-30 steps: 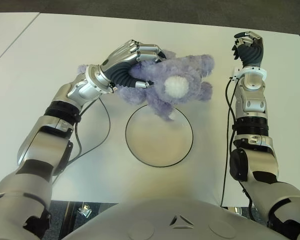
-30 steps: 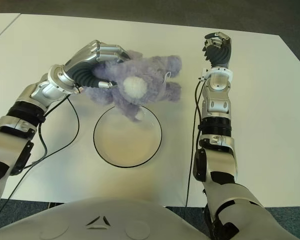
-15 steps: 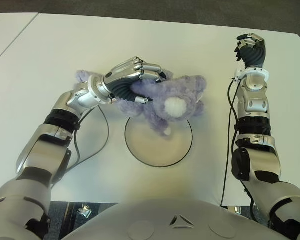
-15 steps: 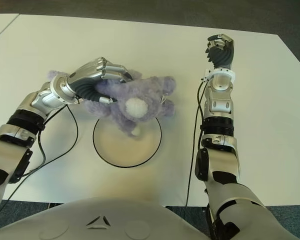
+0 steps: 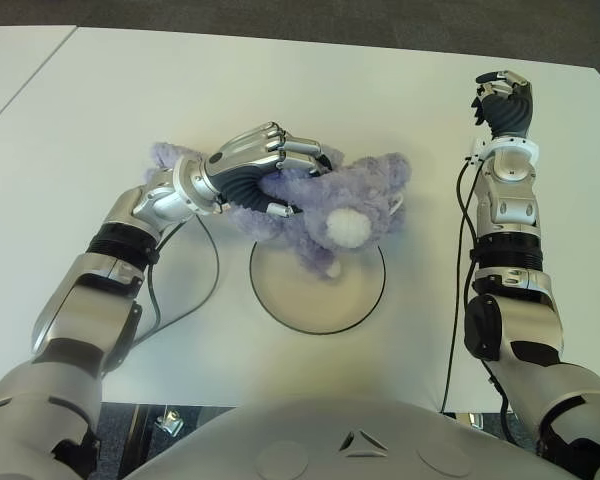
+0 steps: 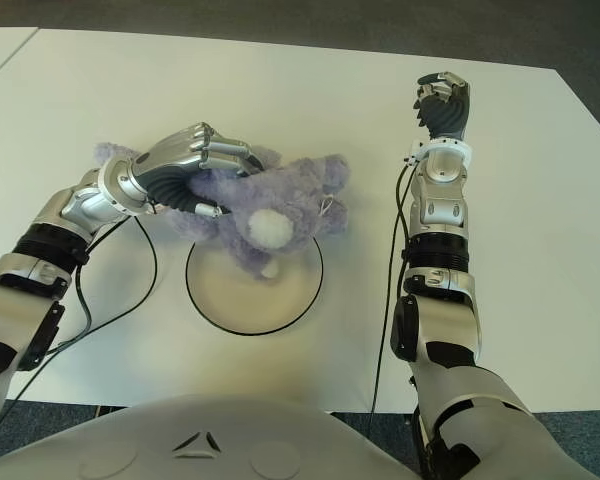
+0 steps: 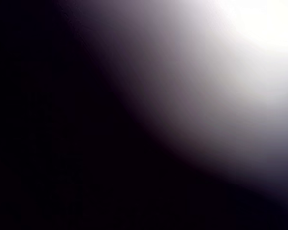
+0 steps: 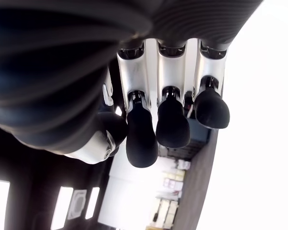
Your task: Put the doll into the plate.
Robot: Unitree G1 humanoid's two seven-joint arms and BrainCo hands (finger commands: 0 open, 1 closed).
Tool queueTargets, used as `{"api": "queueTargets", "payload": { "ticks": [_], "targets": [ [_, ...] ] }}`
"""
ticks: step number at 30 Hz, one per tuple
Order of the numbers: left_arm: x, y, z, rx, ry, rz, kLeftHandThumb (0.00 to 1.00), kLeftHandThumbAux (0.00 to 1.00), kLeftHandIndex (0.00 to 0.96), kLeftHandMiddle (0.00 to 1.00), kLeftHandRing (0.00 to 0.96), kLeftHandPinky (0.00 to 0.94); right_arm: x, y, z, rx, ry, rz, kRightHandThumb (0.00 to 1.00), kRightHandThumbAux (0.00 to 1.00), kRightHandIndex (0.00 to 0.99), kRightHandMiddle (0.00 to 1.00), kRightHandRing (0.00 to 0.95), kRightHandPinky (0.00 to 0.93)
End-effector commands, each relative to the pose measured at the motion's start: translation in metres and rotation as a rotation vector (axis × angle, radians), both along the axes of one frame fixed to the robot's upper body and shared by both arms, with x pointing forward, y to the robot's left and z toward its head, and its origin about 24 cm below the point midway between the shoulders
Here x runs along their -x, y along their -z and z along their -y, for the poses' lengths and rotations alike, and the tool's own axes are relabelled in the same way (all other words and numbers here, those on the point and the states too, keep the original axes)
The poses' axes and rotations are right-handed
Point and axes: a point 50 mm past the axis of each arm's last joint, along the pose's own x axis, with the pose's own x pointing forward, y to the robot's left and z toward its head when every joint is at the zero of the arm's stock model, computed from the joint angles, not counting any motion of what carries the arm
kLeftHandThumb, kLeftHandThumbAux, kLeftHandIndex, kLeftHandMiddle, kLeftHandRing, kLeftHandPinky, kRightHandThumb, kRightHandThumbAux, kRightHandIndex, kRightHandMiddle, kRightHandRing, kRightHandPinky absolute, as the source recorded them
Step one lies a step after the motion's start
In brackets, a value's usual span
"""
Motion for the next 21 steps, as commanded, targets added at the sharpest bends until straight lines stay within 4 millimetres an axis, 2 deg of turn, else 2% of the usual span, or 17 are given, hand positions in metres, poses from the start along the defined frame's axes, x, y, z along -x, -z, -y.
{"api": "queueTargets", "payload": {
  "ticks": [1, 21],
  "targets": [
    [0.007, 0.011, 0.001, -0.038, 0.045, -0.028, 0.853, 0.662, 0.418, 0.541, 0.886, 0.862, -0.001, 0.002, 0.002, -0.019, 0.005, -0.004, 0.714, 0.716, 0.435, 0.728, 0.751, 0.751],
    [0.017, 0.021, 0.001, -0.078, 0.097, 0.016, 0.857, 0.661, 0.417, 0.542, 0.901, 0.872, -0.001, 0.002, 0.004, -0.020, 0.012, -0.006, 0.714, 0.716, 0.435, 0.726, 0.745, 0.752]
  ]
}}
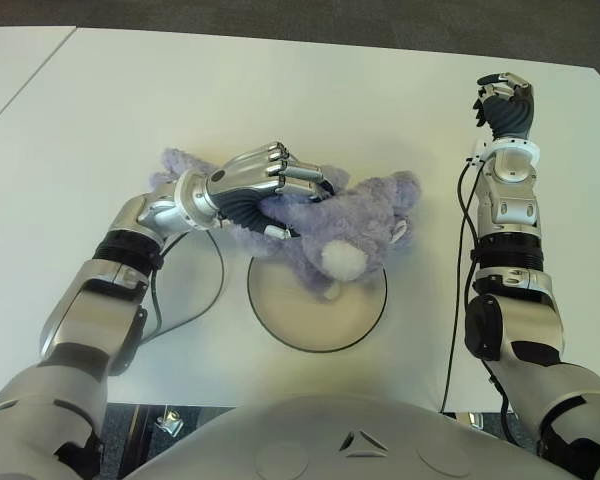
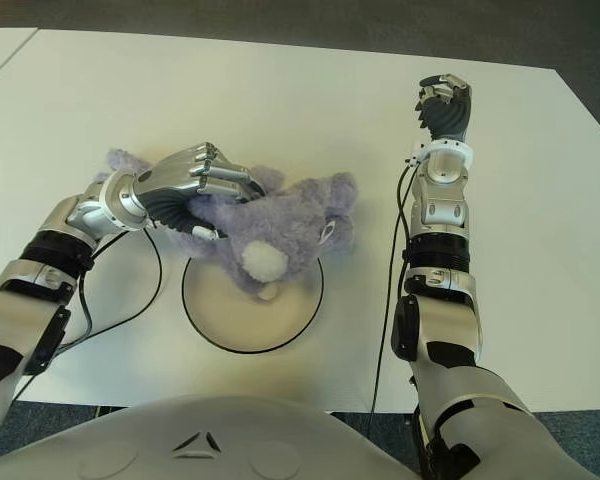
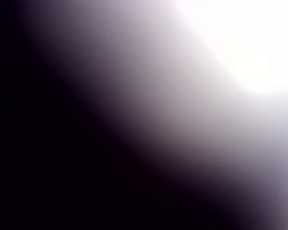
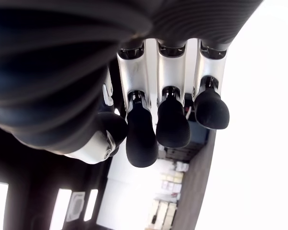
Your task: Put the doll into the plate.
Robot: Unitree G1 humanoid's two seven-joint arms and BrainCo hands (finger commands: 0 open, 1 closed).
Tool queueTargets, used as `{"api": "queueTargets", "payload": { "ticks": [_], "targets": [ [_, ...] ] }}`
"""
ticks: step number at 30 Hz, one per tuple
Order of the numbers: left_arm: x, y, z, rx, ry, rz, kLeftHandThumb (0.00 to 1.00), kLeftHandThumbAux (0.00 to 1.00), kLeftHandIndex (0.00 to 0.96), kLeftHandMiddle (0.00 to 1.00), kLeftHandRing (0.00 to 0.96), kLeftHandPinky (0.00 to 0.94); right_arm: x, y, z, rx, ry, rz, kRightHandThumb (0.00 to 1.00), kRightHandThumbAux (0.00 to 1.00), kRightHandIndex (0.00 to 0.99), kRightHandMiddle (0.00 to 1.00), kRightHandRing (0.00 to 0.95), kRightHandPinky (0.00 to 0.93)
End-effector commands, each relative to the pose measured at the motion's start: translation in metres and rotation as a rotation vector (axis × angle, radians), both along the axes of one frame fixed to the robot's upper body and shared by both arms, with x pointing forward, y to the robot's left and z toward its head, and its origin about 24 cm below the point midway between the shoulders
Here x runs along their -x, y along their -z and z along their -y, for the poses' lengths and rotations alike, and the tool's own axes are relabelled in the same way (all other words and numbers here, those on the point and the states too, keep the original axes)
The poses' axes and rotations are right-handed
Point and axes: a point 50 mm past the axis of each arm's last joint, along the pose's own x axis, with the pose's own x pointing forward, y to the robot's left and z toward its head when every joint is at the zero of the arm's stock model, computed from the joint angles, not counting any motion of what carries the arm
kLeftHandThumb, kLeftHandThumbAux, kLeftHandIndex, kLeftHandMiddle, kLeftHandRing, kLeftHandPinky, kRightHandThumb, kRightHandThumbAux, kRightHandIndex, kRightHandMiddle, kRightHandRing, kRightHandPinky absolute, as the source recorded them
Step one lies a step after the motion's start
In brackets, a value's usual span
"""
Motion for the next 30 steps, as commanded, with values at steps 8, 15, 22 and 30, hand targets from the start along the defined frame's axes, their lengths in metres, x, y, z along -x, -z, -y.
{"api": "queueTargets", "payload": {
  "ticks": [8, 15, 22, 30],
  "targets": [
    [0.004, 0.016, 0.000, -0.164, -0.019, 0.002, 0.857, 0.662, 0.414, 0.540, 0.892, 0.859, -0.001, 0.000, 0.002, -0.013, 0.001, -0.006, 0.714, 0.716, 0.435, 0.729, 0.749, 0.757],
    [0.000, 0.013, 0.005, -0.256, -0.064, 0.118, 0.856, 0.663, 0.410, 0.540, 0.884, 0.858, -0.001, 0.000, 0.002, -0.014, -0.001, -0.001, 0.714, 0.716, 0.435, 0.728, 0.749, 0.752],
    [-0.007, 0.019, 0.007, -0.276, -0.110, 0.151, 0.856, 0.663, 0.409, 0.541, 0.880, 0.855, -0.001, 0.000, 0.002, -0.013, -0.005, 0.004, 0.714, 0.716, 0.435, 0.727, 0.748, 0.752],
    [-0.023, 0.028, 0.010, -0.294, -0.180, 0.139, 0.857, 0.663, 0.409, 0.542, 0.876, 0.856, -0.001, 0.000, 0.002, -0.013, -0.006, 0.006, 0.714, 0.716, 0.435, 0.731, 0.751, 0.757]
  ]
}}
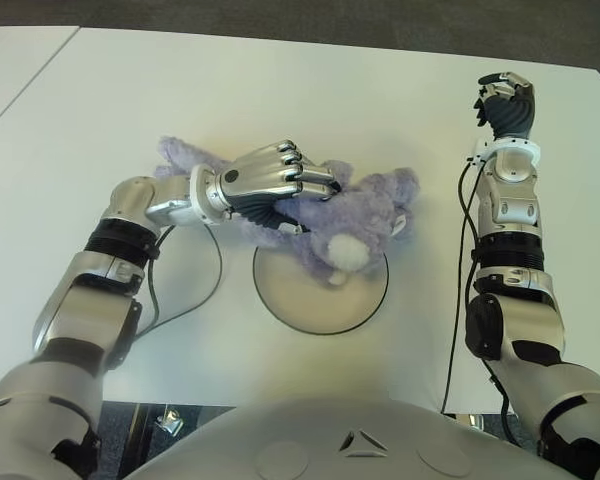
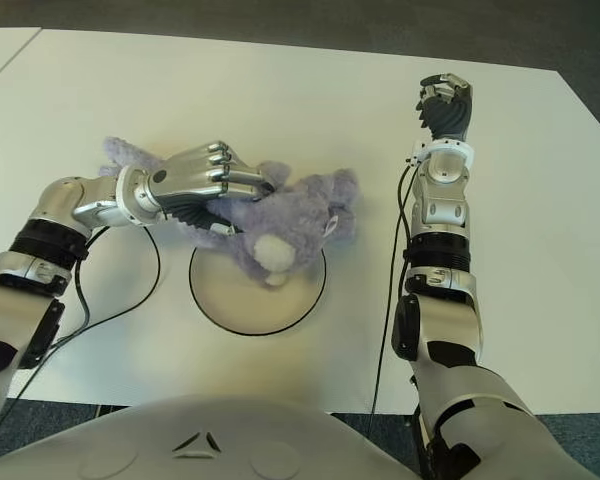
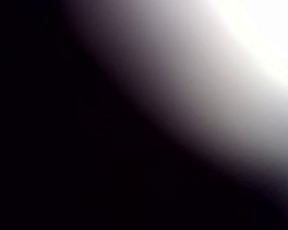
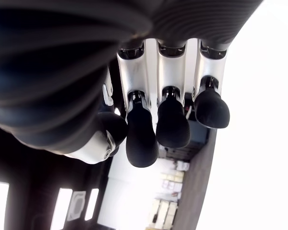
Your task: Put the doll into the plate.
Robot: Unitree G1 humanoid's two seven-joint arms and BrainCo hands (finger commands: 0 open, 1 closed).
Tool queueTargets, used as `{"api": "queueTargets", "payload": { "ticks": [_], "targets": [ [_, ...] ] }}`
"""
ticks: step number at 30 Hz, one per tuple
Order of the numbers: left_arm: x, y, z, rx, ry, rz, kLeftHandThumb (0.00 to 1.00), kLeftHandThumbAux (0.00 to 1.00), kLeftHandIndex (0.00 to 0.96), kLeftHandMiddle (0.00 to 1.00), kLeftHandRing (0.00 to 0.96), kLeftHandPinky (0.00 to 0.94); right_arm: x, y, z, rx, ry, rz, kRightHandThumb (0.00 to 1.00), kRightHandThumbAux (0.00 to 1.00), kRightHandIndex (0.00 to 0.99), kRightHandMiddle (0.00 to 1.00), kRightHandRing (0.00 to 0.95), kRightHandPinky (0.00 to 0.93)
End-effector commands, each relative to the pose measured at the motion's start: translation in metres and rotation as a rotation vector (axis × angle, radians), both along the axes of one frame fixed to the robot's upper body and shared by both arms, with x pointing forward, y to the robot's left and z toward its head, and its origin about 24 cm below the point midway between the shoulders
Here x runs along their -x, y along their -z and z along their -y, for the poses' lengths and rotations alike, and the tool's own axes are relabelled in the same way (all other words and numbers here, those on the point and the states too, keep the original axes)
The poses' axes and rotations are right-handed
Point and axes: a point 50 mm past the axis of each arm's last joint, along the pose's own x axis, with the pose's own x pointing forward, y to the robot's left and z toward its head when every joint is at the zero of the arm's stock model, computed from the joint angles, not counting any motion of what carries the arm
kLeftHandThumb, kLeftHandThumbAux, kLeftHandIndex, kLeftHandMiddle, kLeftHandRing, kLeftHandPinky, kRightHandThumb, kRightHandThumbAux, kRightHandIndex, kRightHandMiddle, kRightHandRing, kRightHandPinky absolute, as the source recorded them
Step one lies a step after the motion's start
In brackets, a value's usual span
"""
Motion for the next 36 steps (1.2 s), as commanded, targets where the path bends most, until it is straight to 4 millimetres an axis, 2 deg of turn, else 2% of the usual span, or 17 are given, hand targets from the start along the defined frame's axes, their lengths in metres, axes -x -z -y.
{"api": "queueTargets", "payload": {
  "ticks": [1, 10, 21, 36],
  "targets": [
    [-0.010, 0.024, -0.002, -0.150, -0.078, -0.032, 0.857, 0.663, 0.409, 0.542, 0.876, 0.856, 0.000, 0.001, 0.001, -0.016, -0.003, -0.004, 0.714, 0.716, 0.435, 0.731, 0.752, 0.758],
    [-0.034, 0.025, 0.005, -0.148, -0.164, 0.023, 0.857, 0.663, 0.408, 0.543, 0.878, 0.859, 0.000, 0.001, -0.001, -0.019, -0.005, -0.010, 0.714, 0.715, 0.435, 0.733, 0.751, 0.757],
    [-0.044, 0.026, 0.008, -0.129, -0.202, 0.037, 0.857, 0.663, 0.409, 0.542, 0.888, 0.874, 0.001, 0.002, -0.001, -0.019, -0.011, -0.010, 0.715, 0.715, 0.436, 0.729, 0.746, 0.751],
    [-0.052, 0.016, 0.015, -0.112, -0.232, -0.052, 0.856, 0.665, 0.405, 0.541, 0.886, 0.871, 0.002, 0.002, -0.003, -0.019, -0.019, -0.014, 0.715, 0.715, 0.436, 0.729, 0.747, 0.753]
  ]
}}
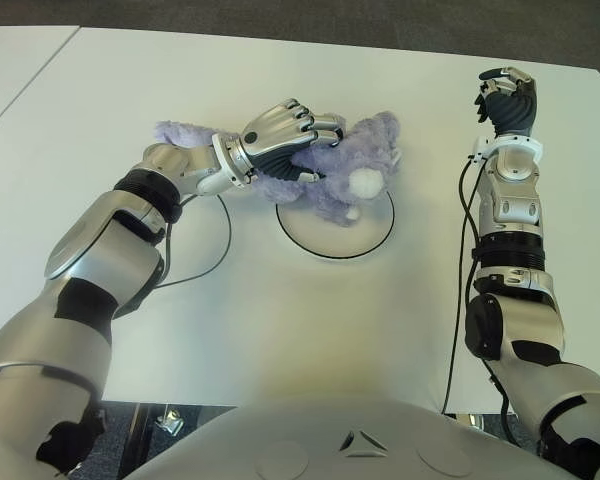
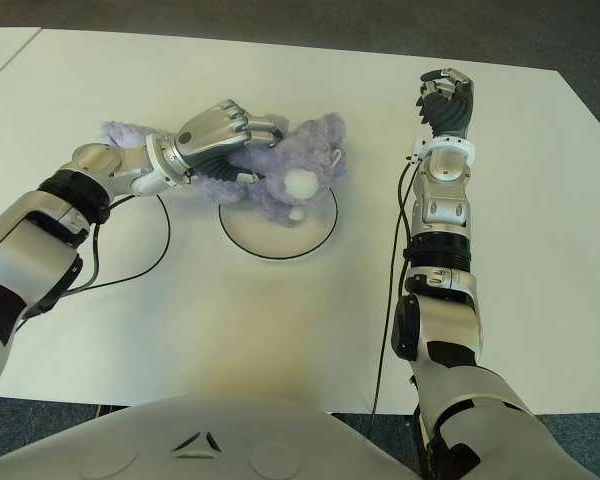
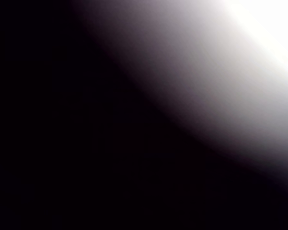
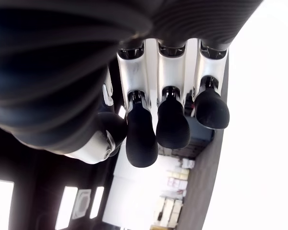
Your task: Put the doll into the plate.
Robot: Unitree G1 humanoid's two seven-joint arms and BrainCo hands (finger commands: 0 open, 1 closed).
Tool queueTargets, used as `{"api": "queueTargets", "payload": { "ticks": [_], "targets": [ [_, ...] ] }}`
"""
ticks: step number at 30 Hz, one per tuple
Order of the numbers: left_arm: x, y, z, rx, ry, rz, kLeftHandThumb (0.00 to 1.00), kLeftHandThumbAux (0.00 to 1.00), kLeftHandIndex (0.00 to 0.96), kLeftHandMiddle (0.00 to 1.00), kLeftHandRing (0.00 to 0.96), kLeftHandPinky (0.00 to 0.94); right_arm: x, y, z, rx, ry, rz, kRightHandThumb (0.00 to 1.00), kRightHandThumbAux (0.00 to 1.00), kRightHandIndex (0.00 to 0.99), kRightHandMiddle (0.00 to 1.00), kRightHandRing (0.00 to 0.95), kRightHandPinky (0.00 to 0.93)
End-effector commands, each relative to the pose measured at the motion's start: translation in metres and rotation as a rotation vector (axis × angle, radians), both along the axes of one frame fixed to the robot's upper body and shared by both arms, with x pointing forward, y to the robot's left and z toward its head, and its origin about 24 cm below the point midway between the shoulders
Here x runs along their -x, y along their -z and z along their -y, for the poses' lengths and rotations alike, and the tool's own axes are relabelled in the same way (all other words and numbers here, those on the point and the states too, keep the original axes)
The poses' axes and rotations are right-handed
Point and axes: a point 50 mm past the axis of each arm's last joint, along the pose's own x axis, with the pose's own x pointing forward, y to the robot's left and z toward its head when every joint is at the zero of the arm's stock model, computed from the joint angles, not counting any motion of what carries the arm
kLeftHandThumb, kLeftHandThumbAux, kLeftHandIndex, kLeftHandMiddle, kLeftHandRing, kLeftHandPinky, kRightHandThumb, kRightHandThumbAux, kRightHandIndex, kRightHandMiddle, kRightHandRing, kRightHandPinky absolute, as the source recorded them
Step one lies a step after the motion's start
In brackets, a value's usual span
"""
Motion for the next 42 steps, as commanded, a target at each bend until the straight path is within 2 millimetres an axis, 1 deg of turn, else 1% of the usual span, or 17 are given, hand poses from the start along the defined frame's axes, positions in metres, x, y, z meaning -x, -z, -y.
{"api": "queueTargets", "payload": {
  "ticks": [1, 8, 21, 35, 42],
  "targets": [
    [0.001, 0.016, 0.000, -0.091, -0.014, -0.062, 0.856, 0.665, 0.405, 0.541, 0.886, 0.870, 0.001, 0.007, -0.001, -0.022, -0.006, -0.030, 0.715, 0.715, 0.436, 0.730, 0.747, 0.753],
    [-0.003, 0.012, 0.004, -0.059, -0.042, -0.058, 0.856, 0.665, 0.405, 0.541, 0.886, 0.871, 0.001, 0.008, -0.001, -0.022, -0.010, -0.031, 0.714, 0.715, 0.436, 0.730, 0.747, 0.753],
    [-0.007, 0.010, 0.006, -0.017, -0.083, -0.077, 0.856, 0.665, 0.405, 0.538, 0.880, 0.860, 0.001, 0.008, -0.001, -0.023, -0.004, -0.035, 0.715, 0.714, 0.436, 0.726, 0.742, 0.745],
    [-0.006, 0.008, 0.007, 0.027, -0.079, -0.105, 0.856, 0.665, 0.404, 0.536, 0.875, 0.858, 0.002, 0.008, -0.001, -0.024, -0.003, -0.036, 0.714, 0.714, 0.436, 0.722, 0.738, 0.744],
    [-0.004, 0.005, 0.006, 0.112, -0.066, -0.127, 0.855, 0.666, 0.402, 0.534, 0.872, 0.858, 0.002, 0.008, -0.001, -0.033, -0.004, -0.039, 0.715, 0.714, 0.436, 0.723, 0.740, 0.749]
  ]
}}
